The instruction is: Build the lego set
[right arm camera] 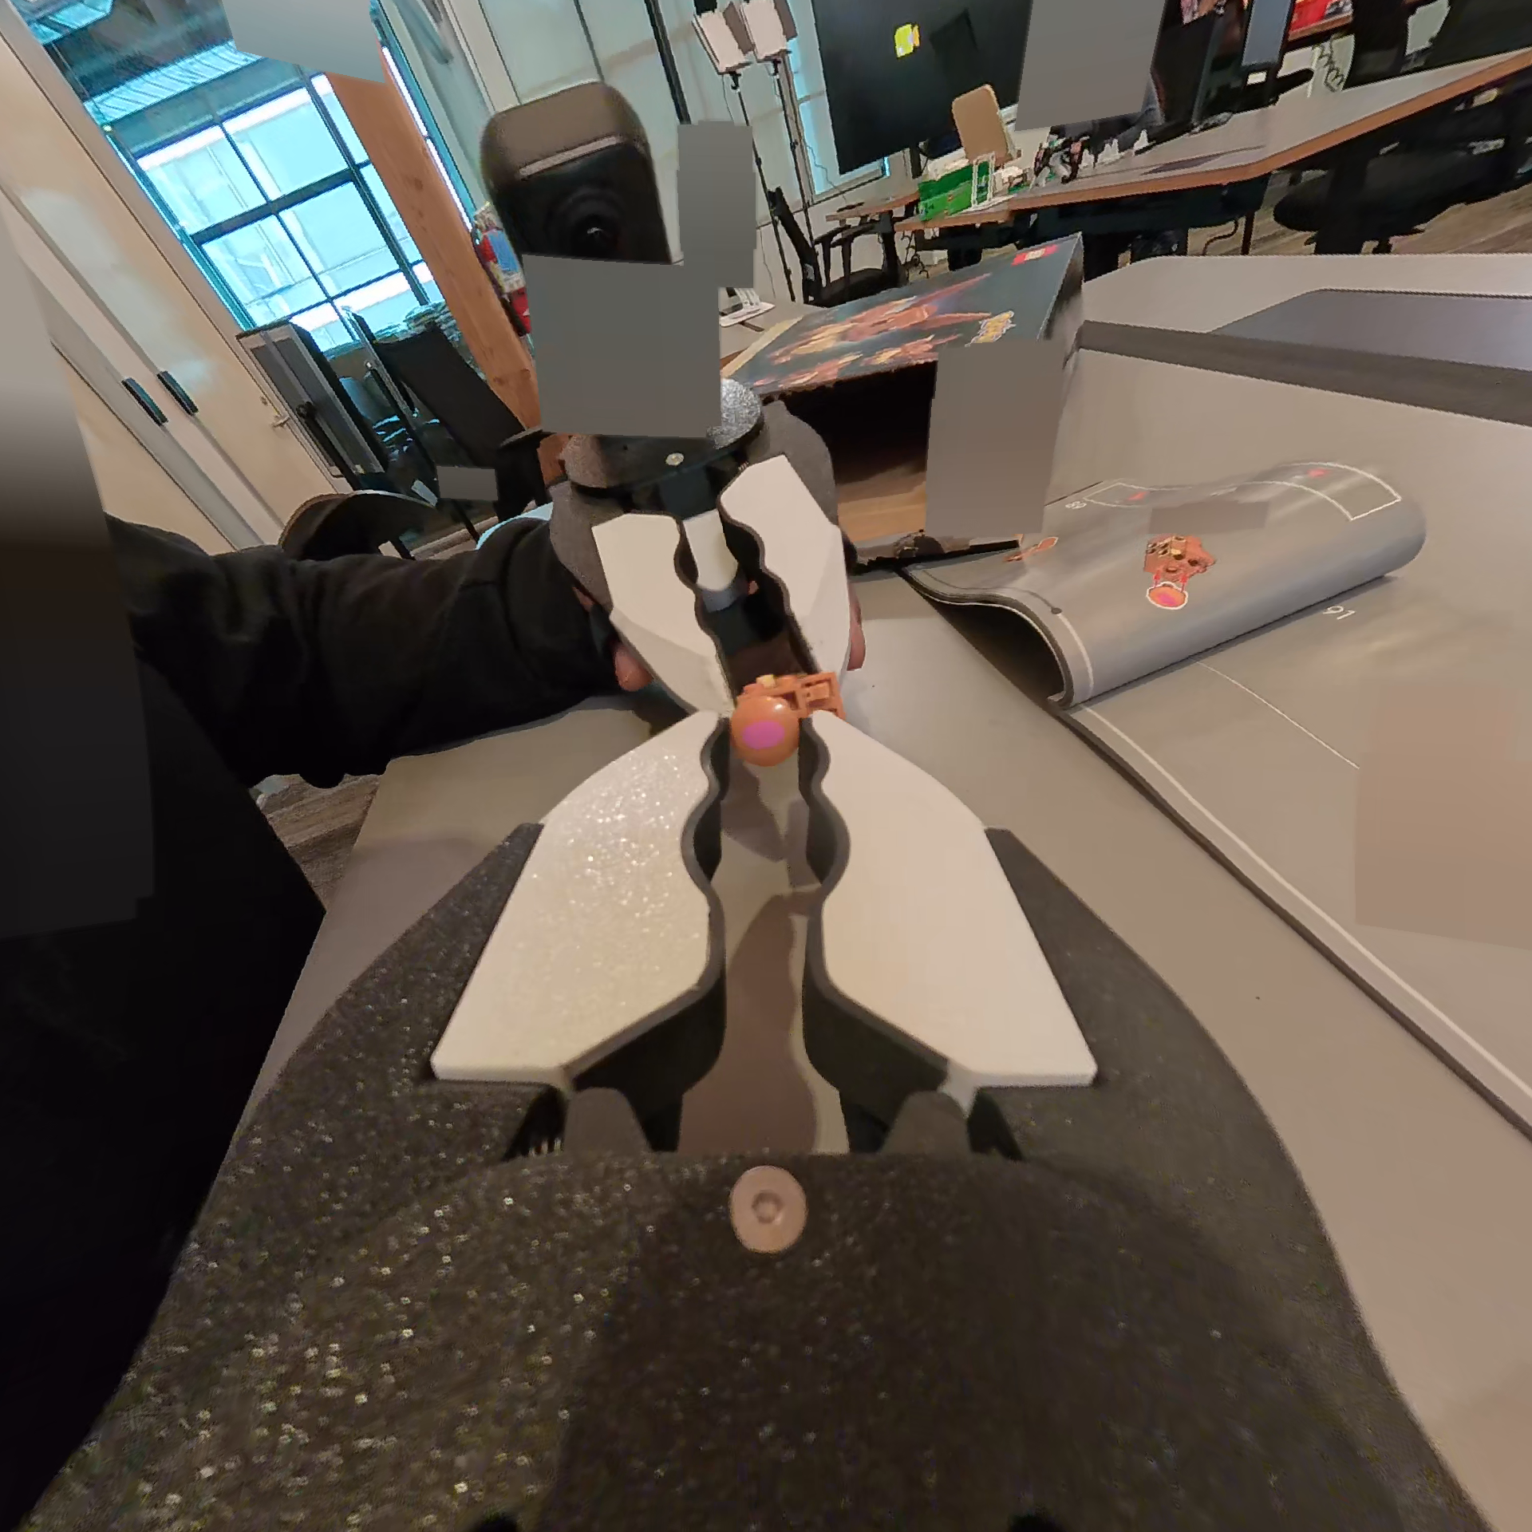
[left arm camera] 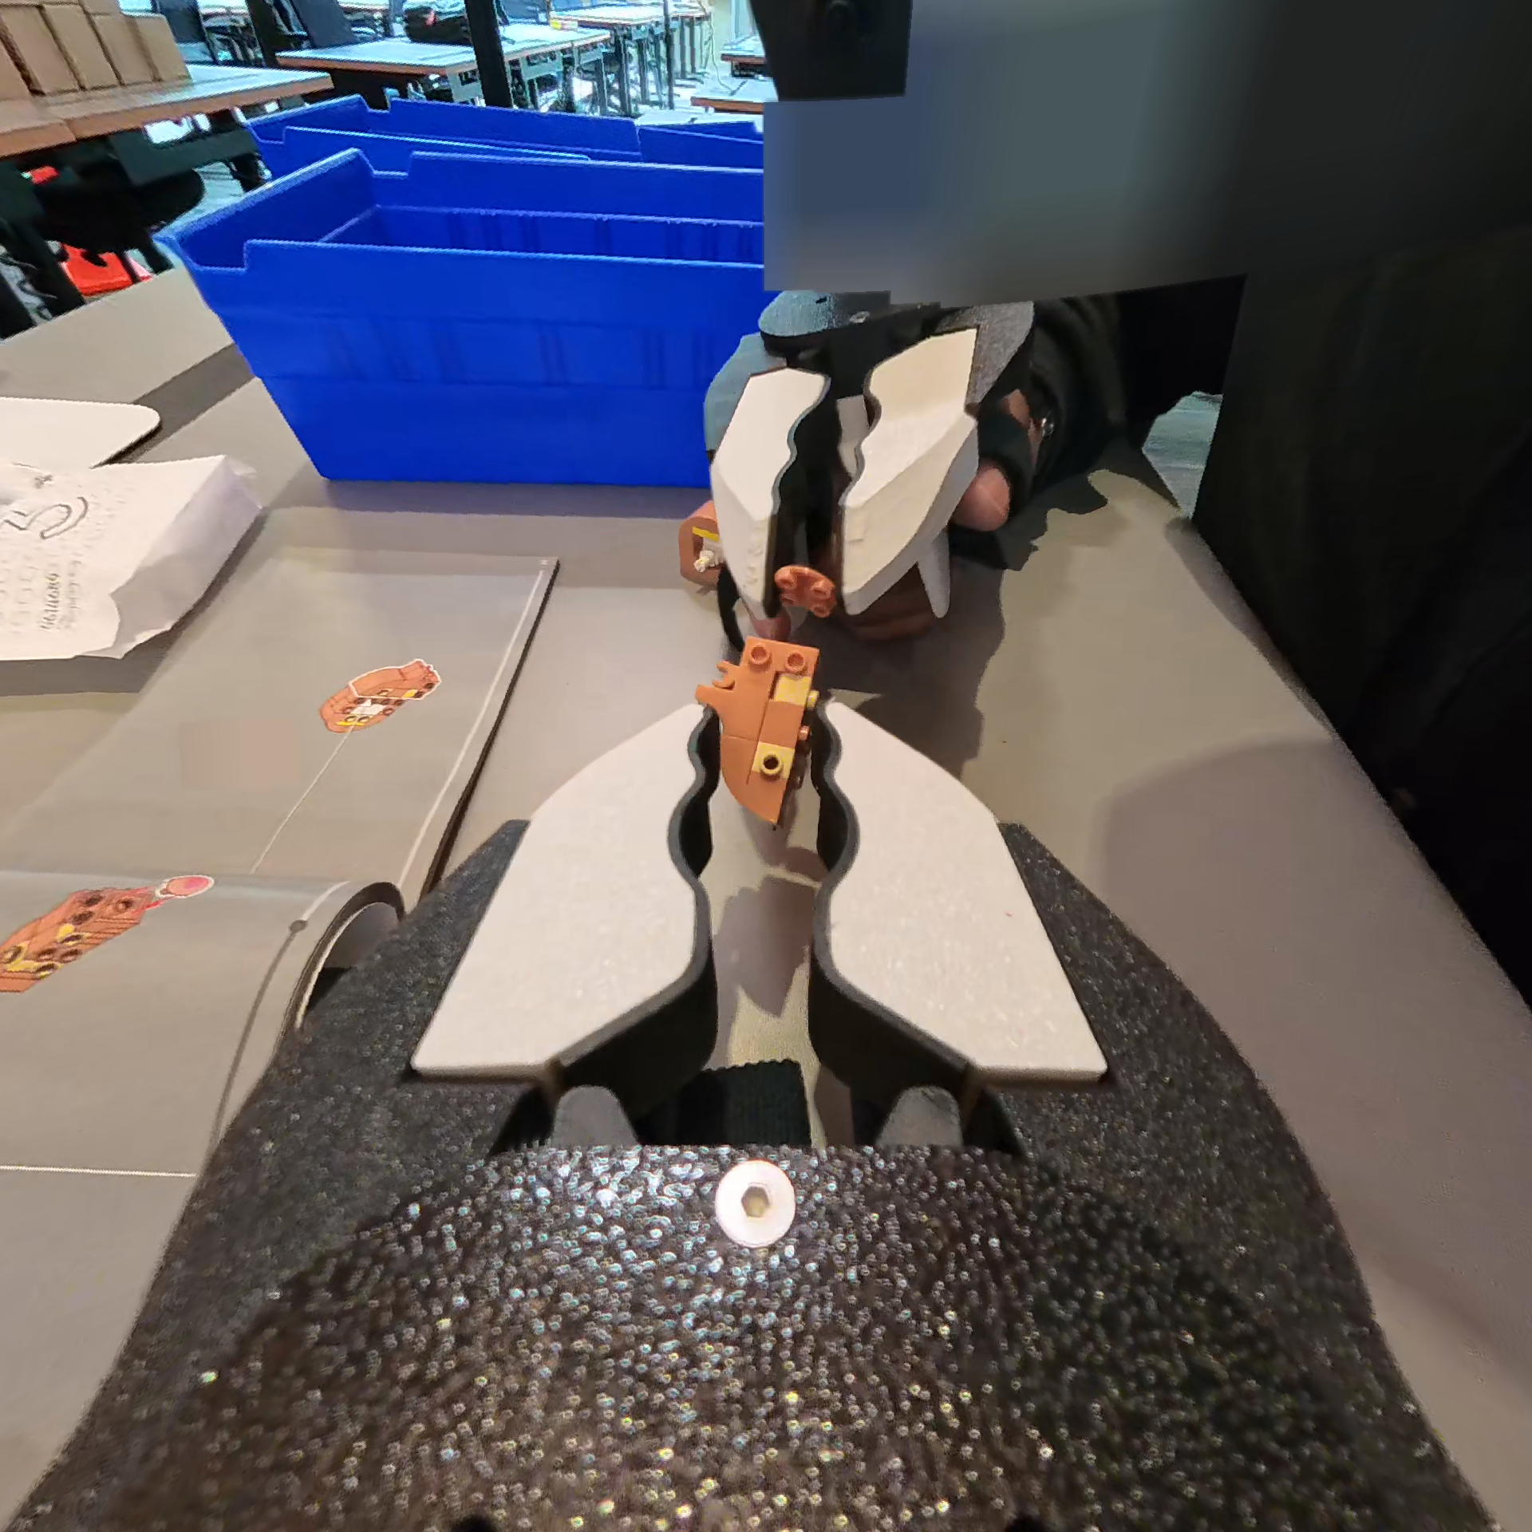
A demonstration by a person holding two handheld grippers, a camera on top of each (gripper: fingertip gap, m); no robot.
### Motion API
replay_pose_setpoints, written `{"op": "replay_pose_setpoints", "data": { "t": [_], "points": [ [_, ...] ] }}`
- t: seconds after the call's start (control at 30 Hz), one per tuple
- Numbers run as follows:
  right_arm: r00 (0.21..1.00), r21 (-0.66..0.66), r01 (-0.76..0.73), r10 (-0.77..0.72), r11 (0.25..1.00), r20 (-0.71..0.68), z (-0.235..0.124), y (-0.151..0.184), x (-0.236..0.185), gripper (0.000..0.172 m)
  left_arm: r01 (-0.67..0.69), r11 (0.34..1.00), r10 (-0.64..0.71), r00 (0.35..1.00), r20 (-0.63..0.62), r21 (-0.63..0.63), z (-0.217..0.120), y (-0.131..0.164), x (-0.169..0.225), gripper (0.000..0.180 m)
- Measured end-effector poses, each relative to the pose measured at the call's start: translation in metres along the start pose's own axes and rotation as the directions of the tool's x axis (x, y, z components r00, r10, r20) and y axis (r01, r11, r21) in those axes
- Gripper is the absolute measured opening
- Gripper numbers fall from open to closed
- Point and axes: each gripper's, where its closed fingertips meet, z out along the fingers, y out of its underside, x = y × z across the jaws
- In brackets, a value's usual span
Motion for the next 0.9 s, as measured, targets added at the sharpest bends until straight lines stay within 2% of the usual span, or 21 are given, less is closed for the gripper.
{"op": "replay_pose_setpoints", "data": {
  "t": [0.23, 0.9],
  "points": [
    [1.000, -0.005, -0.004, 0.003, 1.000, -0.014, 0.0002, 0.0004, 0.0022, 0.015, -0.038, 0.999, 0.038, 0.999, 0.013, 0.004, 0.0018, -0.0012, 0.0019, 0.021],
    [1.000, -0.014, -0.021, 0.021, 1.000, -0.020, 0.0019, 0.0015, 0.0052, 0.015, -0.025, 0.999, 0.024, 0.999, 0.026, 0.024, -0.0004, -0.0035, -0.0009, 0.021]
  ]
}}
